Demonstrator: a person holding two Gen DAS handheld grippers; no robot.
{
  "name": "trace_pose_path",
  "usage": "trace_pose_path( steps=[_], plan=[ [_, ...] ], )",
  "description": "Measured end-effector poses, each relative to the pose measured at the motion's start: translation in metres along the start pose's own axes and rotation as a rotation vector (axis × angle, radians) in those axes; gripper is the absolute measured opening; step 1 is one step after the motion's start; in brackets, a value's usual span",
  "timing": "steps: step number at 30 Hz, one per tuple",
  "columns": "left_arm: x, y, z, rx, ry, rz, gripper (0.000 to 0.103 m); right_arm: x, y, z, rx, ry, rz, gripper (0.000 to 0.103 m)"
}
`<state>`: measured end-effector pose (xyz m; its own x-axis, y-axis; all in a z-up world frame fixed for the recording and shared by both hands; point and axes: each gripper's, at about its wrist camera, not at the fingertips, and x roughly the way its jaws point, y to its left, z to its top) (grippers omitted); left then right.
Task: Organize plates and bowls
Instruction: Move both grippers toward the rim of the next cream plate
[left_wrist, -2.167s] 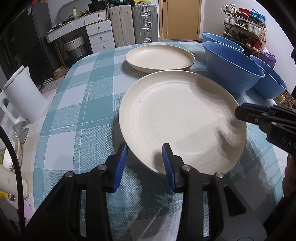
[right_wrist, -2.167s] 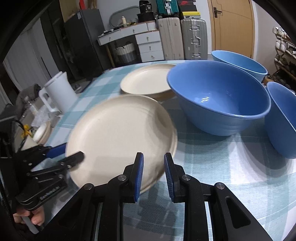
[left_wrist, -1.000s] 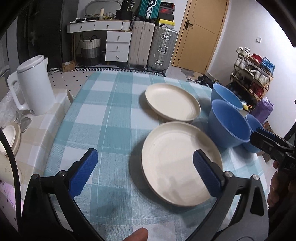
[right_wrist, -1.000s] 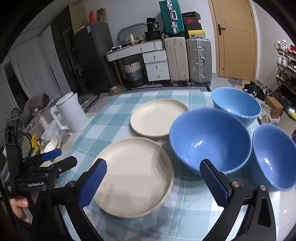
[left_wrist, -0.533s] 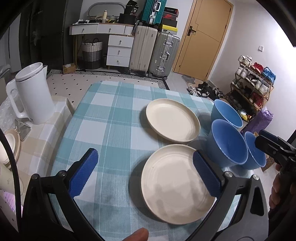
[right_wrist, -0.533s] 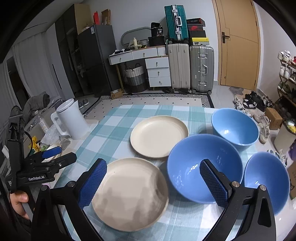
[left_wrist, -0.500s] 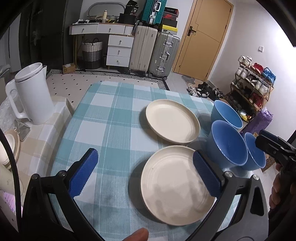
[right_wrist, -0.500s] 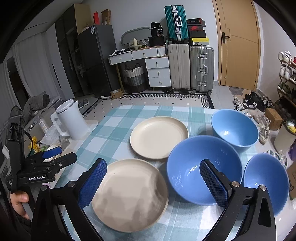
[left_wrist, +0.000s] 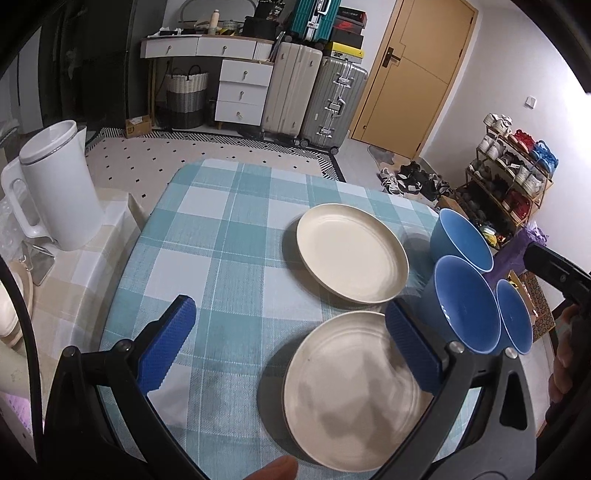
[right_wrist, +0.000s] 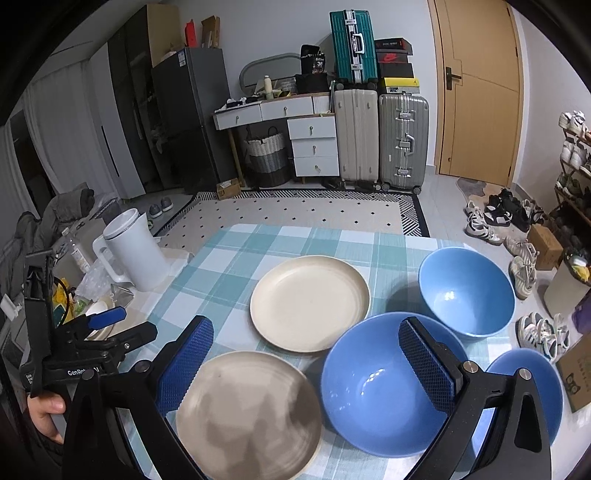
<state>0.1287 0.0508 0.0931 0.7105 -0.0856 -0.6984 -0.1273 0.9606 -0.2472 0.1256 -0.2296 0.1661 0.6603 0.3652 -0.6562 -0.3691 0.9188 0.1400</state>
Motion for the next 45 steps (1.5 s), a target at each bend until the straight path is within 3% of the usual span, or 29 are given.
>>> trace_pose_path(
  steps=[23, 37, 45],
  plan=[
    [0.077, -0.001, 0.034, -0.042, 0.082, 0.002, 0.100, 0.071, -0.016, 0.037, -0.017, 0.082, 0.008, 0.102],
    [0.137, 0.005, 0.038, -0.057, 0.171, 0.011, 0.094, 0.140, -0.040, 0.046, -0.007, 0.183, -0.024, 0.101],
    [0.168, 0.007, 0.038, -0.061, 0.206, 0.015, 0.091, 0.175, -0.056, 0.043, 0.022, 0.247, -0.013, 0.094]
  ],
)
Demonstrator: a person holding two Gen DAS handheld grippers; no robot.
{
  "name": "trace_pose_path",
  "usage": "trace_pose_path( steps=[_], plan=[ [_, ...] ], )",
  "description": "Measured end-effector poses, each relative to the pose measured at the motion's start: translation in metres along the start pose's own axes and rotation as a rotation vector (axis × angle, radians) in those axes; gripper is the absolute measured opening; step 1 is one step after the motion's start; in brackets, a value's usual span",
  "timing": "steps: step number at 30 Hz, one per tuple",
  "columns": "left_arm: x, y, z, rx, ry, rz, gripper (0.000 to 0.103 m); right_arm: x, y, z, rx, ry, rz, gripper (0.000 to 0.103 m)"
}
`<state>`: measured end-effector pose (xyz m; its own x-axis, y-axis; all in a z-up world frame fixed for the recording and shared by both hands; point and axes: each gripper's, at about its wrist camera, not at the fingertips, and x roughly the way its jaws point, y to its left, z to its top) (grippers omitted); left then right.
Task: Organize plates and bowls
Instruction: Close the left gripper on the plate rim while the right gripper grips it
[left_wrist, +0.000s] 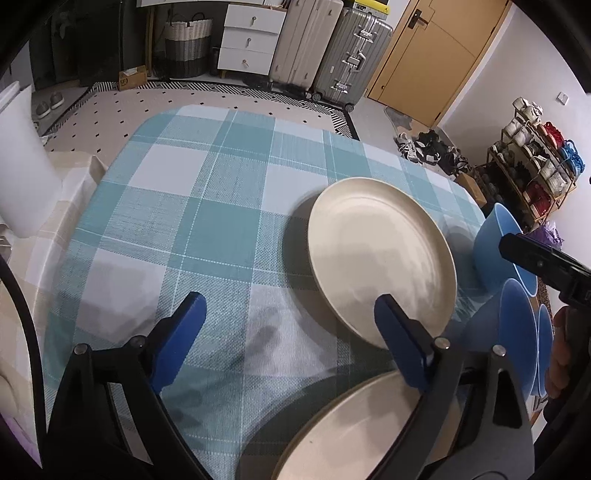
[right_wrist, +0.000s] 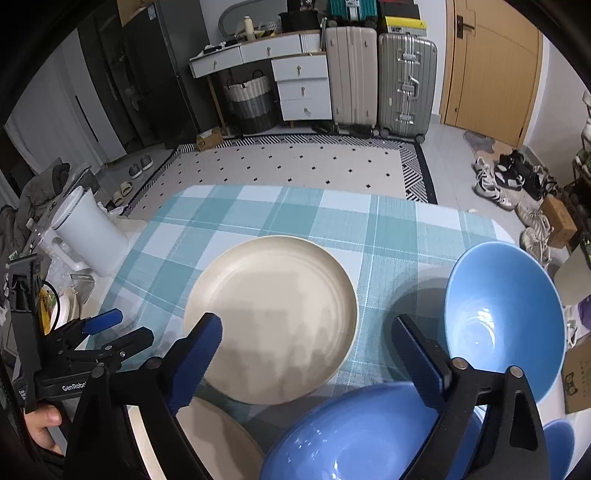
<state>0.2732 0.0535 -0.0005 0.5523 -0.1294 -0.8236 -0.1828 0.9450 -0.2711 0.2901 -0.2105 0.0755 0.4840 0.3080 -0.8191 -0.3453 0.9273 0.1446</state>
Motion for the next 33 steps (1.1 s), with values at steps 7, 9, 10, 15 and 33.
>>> trace_pose_path(
  steps=[7, 9, 10, 15, 33],
  plan=[
    [0.018, -0.002, 0.003, -0.003, 0.026, -0.004, 0.090, 0.032, -0.007, 0.006, -0.016, 0.067, -0.006, 0.087],
    [0.023, -0.003, 0.003, -0.002, 0.034, -0.005, 0.090, 0.042, -0.010, 0.007, -0.016, 0.094, -0.010, 0.081],
    [0.026, -0.003, 0.004, -0.002, 0.037, -0.005, 0.089, 0.045, -0.010, 0.006, -0.014, 0.107, -0.004, 0.080],
    [0.038, -0.008, 0.004, 0.002, 0.058, -0.009, 0.085, 0.063, -0.018, 0.005, 0.000, 0.155, 0.004, 0.076],
    [0.070, -0.014, 0.002, 0.017, 0.104, -0.027, 0.044, 0.100, -0.034, -0.001, 0.022, 0.240, -0.022, 0.044]
  ],
)
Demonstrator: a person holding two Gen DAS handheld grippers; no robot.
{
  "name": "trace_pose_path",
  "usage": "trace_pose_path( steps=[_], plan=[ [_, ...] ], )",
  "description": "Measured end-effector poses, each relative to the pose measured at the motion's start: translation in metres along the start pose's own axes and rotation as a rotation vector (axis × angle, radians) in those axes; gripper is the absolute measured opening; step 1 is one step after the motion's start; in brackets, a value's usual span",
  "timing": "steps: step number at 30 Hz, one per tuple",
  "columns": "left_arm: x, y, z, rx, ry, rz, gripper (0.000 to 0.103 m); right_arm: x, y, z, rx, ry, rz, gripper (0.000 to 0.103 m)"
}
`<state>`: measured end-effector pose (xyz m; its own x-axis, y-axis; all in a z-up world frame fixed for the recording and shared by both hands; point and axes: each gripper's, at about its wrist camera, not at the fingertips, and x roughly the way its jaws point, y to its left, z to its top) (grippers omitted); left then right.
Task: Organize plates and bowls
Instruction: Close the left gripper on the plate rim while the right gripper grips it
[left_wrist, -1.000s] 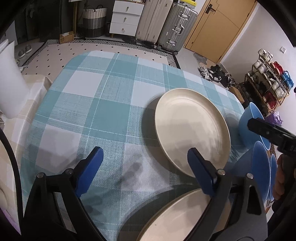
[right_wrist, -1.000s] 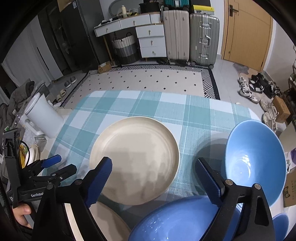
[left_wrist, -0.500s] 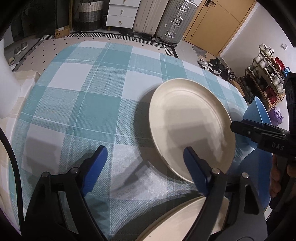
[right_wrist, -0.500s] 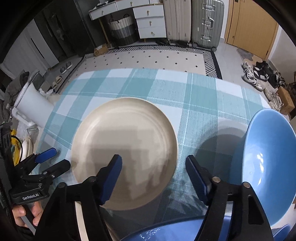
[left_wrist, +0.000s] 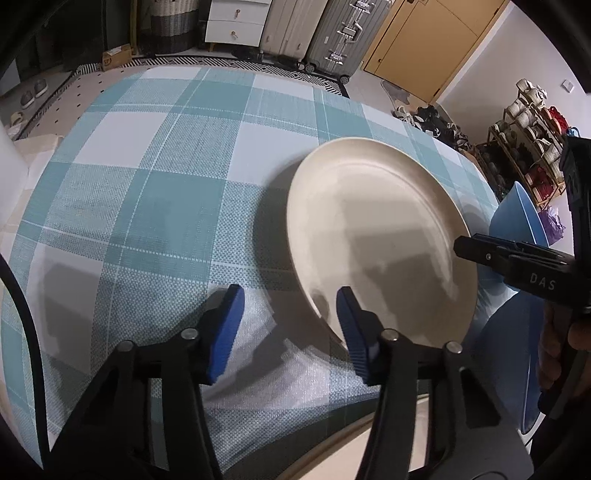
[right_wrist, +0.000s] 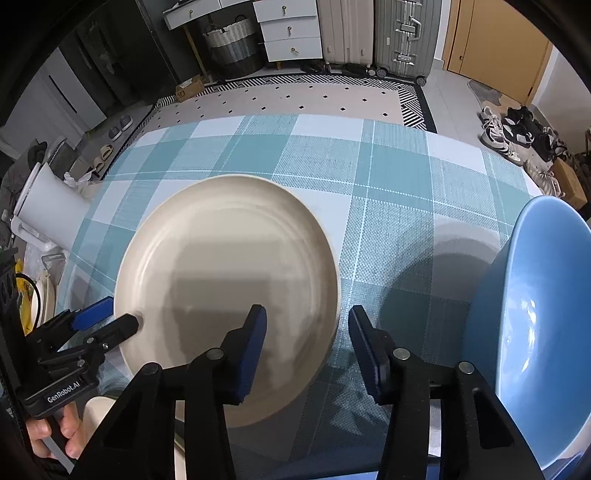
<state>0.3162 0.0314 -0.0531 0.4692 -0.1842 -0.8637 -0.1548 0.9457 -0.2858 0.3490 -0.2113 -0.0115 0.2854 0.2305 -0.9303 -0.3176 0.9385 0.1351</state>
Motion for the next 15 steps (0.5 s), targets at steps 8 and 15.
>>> trace_pose_path(
  steps=[8, 15],
  plan=[
    [0.003, -0.010, 0.002, 0.038, 0.005, -0.034, 0.017, 0.004, -0.001, -0.002, -0.002, 0.001, -0.019, 0.027],
    [0.003, -0.019, 0.001, 0.075, -0.004, -0.002, 0.017, 0.003, -0.003, -0.003, -0.001, -0.024, -0.023, 0.023]
  ],
)
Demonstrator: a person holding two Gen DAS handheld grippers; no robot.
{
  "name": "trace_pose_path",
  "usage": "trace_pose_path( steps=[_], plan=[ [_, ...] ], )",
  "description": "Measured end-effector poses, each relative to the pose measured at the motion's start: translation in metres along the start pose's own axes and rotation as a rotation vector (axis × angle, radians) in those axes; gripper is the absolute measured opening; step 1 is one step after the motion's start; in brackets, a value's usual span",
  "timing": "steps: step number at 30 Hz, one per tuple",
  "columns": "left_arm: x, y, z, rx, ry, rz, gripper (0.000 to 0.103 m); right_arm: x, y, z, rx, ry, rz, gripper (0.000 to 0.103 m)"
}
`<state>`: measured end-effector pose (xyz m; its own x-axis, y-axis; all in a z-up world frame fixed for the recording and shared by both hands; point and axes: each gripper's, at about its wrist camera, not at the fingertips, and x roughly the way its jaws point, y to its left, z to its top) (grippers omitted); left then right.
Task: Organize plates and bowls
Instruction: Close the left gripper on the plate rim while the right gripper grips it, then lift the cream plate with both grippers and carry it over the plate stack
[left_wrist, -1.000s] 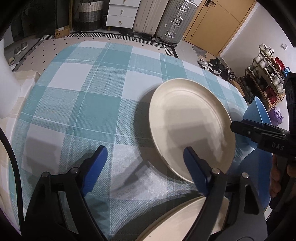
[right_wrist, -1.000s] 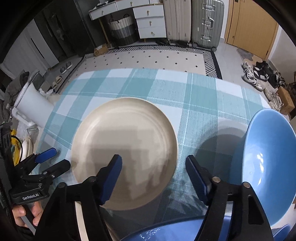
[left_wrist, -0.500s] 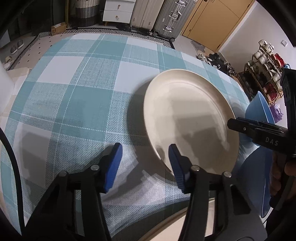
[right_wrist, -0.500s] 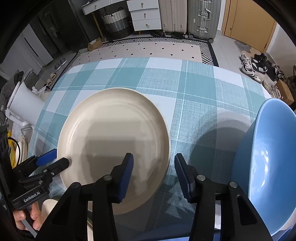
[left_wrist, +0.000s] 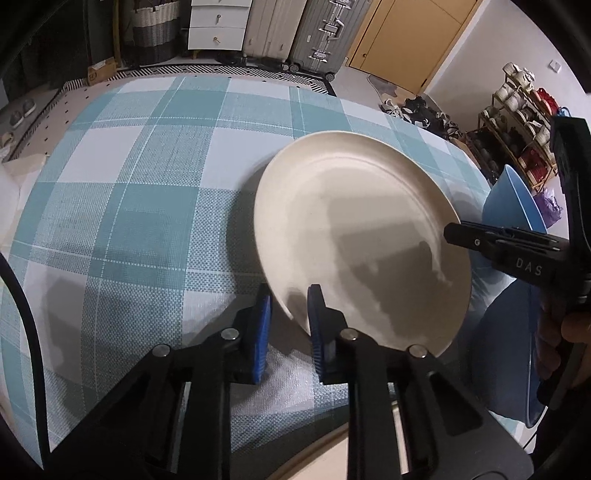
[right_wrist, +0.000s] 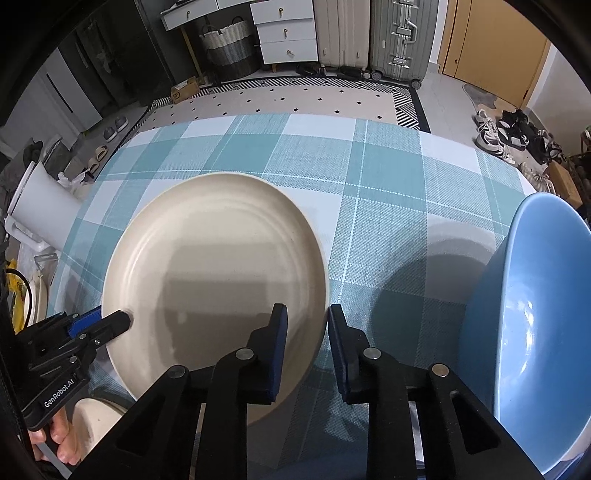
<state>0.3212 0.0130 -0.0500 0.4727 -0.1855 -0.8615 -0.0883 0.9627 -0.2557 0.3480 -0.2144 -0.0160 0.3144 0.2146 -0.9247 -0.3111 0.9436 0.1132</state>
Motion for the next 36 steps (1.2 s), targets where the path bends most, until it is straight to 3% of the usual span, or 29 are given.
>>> trace_pose_path(
  steps=[16, 36],
  plan=[
    [-0.030, 0.001, -0.009, -0.006, -0.052, 0.030, 0.017, -0.023, 0.013, -0.003, -0.037, -0.083, 0.013, 0.023],
    [-0.118, 0.007, -0.055, -0.015, -0.148, 0.041, 0.017, -0.086, 0.050, -0.038, -0.089, -0.189, 0.039, 0.023]
  ],
)
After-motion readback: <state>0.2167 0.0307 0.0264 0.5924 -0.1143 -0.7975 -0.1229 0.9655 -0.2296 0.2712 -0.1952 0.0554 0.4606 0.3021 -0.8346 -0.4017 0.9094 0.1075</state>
